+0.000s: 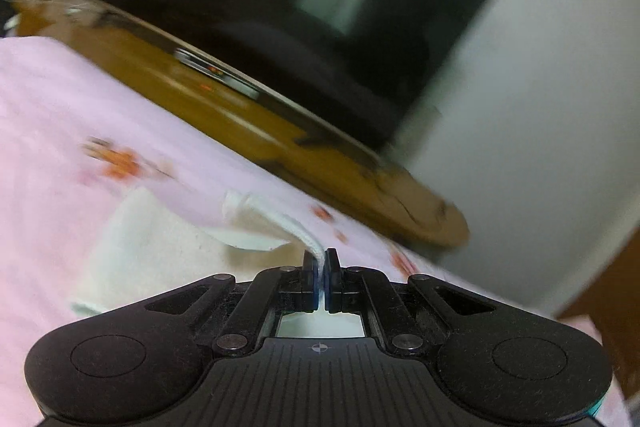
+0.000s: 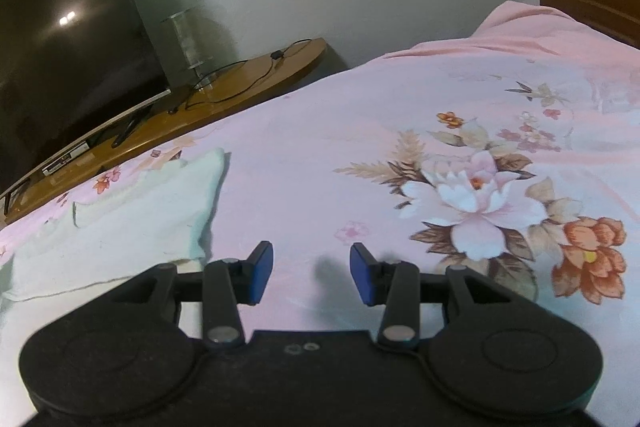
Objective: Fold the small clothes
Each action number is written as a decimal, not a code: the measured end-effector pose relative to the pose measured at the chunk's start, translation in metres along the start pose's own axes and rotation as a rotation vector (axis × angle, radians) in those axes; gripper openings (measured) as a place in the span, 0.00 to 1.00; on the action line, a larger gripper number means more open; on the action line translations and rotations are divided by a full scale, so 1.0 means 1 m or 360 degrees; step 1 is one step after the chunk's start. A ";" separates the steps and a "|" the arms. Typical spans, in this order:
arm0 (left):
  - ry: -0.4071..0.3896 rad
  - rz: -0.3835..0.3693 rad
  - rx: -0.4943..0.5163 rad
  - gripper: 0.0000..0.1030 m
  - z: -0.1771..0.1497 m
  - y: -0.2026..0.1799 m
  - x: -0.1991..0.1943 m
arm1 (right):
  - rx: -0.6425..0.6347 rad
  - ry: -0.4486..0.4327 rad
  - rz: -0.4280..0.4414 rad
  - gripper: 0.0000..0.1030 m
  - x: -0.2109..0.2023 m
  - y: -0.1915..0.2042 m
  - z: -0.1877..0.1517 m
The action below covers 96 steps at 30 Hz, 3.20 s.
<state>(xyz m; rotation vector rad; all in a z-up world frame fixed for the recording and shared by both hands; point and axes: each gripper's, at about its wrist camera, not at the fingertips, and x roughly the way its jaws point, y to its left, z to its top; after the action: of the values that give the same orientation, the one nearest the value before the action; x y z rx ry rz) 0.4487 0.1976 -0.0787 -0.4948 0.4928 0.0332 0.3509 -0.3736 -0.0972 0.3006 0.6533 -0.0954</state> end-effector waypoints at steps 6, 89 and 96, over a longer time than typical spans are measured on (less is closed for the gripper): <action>0.0194 -0.0094 0.0328 0.02 -0.040 -0.082 0.037 | 0.0098 0.0003 0.0076 0.41 -0.007 0.000 -0.001; 0.0299 0.0364 0.0256 0.25 -0.081 -0.023 0.019 | -0.0100 0.0039 0.0522 0.07 0.067 0.126 0.029; 0.0307 0.0296 0.0200 0.25 -0.076 -0.021 0.027 | -0.0099 0.0020 0.0525 0.07 0.067 0.123 0.032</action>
<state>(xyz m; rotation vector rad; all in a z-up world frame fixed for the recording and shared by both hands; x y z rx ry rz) 0.4416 0.1416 -0.1401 -0.3291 0.7243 0.1329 0.4451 -0.2661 -0.0840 0.3454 0.6105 0.2419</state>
